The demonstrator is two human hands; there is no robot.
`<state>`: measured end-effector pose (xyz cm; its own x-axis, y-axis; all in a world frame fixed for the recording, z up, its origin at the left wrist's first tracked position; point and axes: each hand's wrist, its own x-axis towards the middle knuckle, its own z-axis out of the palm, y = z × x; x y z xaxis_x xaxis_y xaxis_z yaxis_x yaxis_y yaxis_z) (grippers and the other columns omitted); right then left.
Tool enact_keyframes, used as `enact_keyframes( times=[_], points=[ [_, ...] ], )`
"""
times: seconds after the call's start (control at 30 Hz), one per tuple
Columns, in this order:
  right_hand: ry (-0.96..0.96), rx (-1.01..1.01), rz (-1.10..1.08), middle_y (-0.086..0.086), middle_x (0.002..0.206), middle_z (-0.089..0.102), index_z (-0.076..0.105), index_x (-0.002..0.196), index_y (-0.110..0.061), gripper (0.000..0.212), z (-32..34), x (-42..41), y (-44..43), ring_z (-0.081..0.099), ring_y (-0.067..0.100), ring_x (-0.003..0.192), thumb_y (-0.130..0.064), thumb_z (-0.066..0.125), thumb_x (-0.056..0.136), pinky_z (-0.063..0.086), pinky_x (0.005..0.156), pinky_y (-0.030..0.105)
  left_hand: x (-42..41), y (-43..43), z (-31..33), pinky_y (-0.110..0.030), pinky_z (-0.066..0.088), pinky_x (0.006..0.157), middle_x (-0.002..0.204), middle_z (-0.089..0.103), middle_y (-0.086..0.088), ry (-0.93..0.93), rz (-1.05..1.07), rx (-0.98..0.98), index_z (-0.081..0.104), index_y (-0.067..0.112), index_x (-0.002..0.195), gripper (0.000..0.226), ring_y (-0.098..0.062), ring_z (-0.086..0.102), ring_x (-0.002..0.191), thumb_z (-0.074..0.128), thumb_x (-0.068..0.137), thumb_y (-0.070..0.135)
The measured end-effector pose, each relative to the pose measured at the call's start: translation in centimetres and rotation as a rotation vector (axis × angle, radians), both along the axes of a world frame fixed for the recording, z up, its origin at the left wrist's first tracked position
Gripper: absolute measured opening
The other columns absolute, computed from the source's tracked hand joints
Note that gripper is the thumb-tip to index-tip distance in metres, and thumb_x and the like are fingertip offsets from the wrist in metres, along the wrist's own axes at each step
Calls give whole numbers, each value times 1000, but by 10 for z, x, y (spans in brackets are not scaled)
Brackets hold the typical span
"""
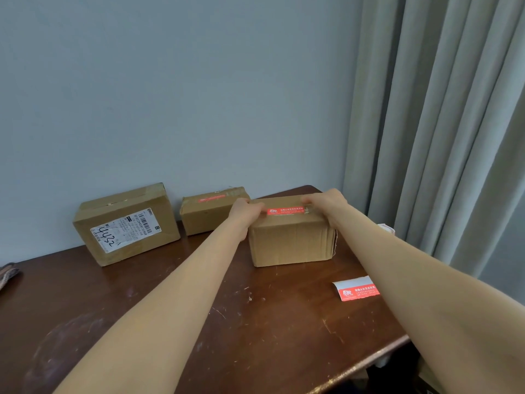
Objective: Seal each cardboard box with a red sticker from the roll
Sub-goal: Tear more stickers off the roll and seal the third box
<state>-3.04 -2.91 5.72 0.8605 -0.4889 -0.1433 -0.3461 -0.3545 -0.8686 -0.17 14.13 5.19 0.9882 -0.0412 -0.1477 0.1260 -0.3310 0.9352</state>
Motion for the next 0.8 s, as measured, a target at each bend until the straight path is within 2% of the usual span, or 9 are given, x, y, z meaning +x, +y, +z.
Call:
enact_keyframes(
  times=[0.07,0.13,0.23,0.37,0.47,0.53,0.63,0.73,0.8],
  points=[
    [-22,99,-16,12,114,57,43,130,-1,67,-2,0,1,54,25,104,-27,75,77,49,91,35,-2,-2,-2,-29,34,92,149,35,-10,-22,11,-21,27,9,148,72,-27,37,133,65,87,21],
    [-51,146,-22,9,100,53,36,135,-2,70,-3,-3,2,53,17,83,-21,73,79,47,79,32,-1,-3,-5,-33,38,101,147,37,-10,-37,33,-52,28,10,147,76,-28,40,131,69,85,24],
    [-74,156,-32,4,89,45,28,140,-5,71,-6,-7,1,43,11,69,-18,69,83,46,76,31,-1,-4,-9,-42,42,104,142,44,-10,-59,72,-74,32,12,144,75,-27,47,125,73,82,22],
    [-79,170,-4,8,108,46,28,142,-9,73,-7,-10,2,45,15,81,-20,70,83,42,69,30,-1,-2,-9,-34,42,99,142,43,-9,-111,59,1,34,12,144,68,-26,45,126,69,86,20],
    [-73,168,2,10,120,46,27,144,-11,75,-7,-10,2,45,18,94,-19,68,83,41,73,32,-4,3,-8,-29,39,91,143,42,-7,-96,-9,-15,30,13,147,71,-24,45,125,68,87,20],
    [-73,172,0,12,128,45,26,145,-12,75,-6,-10,2,44,20,97,-17,68,82,40,75,32,-5,6,-9,-30,42,93,141,44,-7,-66,-54,-44,27,14,148,75,-22,49,120,69,85,17],
    [-69,164,7,13,132,44,26,146,-12,75,-6,-10,2,43,21,99,-15,67,82,41,77,33,-3,7,-6,-31,45,93,139,47,-6,-79,-72,-14,29,14,147,76,-20,52,114,71,84,13],
    [-68,175,9,14,133,45,27,146,-12,75,-5,-11,2,45,24,106,-14,66,83,41,80,33,0,7,-5,-35,44,100,141,45,-6,-116,-92,74,34,16,145,72,-23,50,121,70,83,15],
    [-65,175,14,14,134,44,26,147,-13,76,-4,-11,3,47,27,115,-15,66,83,43,84,34,-1,6,-6,-31,42,95,140,43,-4,-122,-87,80,34,20,145,68,-23,47,123,67,85,18]
  ],
)
